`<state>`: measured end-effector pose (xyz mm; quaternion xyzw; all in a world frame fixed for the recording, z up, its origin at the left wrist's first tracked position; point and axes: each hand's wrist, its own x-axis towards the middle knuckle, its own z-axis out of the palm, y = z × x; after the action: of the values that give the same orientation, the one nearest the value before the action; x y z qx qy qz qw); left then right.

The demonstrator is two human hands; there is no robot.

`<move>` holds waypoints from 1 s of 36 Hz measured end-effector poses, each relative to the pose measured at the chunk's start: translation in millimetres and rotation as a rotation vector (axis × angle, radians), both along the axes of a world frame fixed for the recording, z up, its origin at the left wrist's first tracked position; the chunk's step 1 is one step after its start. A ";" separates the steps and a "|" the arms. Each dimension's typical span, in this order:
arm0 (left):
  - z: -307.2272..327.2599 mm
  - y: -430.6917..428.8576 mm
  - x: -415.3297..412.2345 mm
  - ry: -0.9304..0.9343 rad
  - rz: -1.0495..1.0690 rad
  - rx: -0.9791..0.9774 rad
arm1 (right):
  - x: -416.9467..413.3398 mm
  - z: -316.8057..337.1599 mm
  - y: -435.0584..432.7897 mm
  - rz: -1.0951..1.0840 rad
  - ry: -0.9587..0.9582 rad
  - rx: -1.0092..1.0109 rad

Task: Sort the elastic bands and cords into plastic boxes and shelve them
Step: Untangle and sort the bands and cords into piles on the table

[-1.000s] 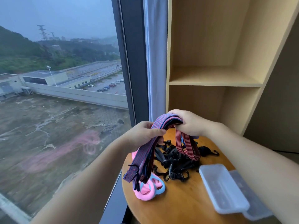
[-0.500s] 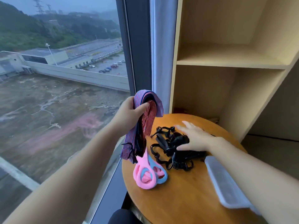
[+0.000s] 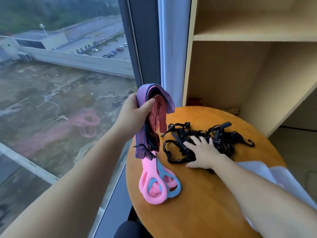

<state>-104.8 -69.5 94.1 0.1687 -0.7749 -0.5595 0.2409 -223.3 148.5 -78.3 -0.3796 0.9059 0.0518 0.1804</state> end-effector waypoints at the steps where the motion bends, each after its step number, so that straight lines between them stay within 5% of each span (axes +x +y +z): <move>1: -0.7 0.7 -3.1 -0.002 0.000 0.007 | -5.4 -1.5 2.1 -0.029 -0.002 -0.017; 15: -20.9 49.4 -69.2 -0.111 0.026 0.097 | -63.0 -0.4 38.8 -0.332 -0.016 -0.039; 28: -78.0 50.4 -98.9 -0.439 0.208 -0.157 | -72.4 0.4 37.9 -0.382 -0.058 -0.014; 36: -110.8 49.4 -125.7 -0.493 0.103 -0.161 | -70.7 2.8 32.7 -0.408 -0.035 0.011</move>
<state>-230.5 -20.1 -16.7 0.3193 -0.8426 -0.4252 0.0856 -293.9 181.2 -75.5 -0.1881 0.9605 0.0124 0.2047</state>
